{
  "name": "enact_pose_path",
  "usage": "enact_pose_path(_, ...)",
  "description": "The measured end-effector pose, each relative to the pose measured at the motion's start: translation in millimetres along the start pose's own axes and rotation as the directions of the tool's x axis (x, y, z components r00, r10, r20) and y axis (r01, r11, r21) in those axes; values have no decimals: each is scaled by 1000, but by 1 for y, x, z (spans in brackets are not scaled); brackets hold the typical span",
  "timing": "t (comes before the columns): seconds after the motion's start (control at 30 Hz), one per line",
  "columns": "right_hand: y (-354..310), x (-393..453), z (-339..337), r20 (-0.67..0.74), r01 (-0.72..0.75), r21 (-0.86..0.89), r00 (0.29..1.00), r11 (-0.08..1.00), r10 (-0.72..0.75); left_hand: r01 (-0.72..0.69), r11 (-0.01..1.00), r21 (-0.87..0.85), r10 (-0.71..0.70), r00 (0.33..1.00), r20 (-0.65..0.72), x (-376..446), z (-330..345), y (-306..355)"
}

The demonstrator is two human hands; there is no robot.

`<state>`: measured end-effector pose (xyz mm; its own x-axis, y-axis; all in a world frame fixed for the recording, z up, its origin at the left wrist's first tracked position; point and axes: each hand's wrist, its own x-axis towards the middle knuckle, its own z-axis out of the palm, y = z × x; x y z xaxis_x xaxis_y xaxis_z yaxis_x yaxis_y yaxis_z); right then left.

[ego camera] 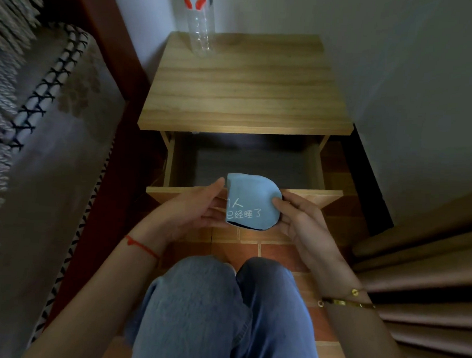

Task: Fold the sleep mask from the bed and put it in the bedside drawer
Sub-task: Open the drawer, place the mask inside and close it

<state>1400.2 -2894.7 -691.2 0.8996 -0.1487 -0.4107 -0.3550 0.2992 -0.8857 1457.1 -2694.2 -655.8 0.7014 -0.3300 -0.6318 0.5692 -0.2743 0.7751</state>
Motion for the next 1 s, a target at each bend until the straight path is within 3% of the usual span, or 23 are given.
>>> enact_pose_path(0.13,-26,14,15,20,118,-91,993,989,-116,-155,988,-8,155,988,-5,-2,-7,24)
enact_pose_path(0.27,-49,46,29,7,179,-187,983,966,-181,-188,981,42,191,978,-80,20,-15,45)
enact_pose_path(0.5,-47,110,31,-22,17,-446,999,895,-30,-107,985,137,131,976,-174,79,-26,45)
enact_pose_path(0.73,-27,169,31,-128,-194,-583,981,789,147,28,989,143,2,979,-205,122,-25,43)
enact_pose_path(1.0,-11,209,37,-154,-293,-698,953,654,262,180,977,111,-156,968,-198,155,-25,43)
